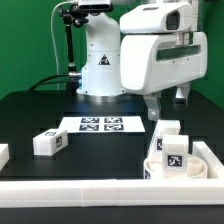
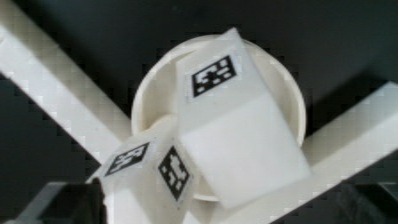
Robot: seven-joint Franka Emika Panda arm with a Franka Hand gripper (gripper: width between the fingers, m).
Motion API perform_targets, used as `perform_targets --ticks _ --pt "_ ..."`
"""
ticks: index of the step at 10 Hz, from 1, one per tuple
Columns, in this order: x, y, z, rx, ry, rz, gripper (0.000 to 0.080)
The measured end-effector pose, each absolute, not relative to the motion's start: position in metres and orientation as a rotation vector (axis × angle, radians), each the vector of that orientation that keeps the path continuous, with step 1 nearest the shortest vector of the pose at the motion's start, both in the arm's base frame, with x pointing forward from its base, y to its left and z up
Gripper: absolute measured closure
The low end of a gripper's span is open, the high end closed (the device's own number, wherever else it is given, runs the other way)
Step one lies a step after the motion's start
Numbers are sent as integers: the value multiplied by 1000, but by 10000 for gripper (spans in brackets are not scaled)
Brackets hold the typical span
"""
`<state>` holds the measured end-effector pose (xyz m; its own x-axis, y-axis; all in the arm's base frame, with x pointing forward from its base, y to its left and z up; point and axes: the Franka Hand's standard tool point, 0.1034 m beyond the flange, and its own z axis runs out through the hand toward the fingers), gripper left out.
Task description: Assemble stool
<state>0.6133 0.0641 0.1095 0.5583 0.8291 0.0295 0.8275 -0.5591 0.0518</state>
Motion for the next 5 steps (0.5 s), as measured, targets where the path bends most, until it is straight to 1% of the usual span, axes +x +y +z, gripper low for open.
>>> perform_targets --ticks 2,5 --pt "612 60 106 2566 1713 57 151" --pt "605 58 100 2506 1785 26 151"
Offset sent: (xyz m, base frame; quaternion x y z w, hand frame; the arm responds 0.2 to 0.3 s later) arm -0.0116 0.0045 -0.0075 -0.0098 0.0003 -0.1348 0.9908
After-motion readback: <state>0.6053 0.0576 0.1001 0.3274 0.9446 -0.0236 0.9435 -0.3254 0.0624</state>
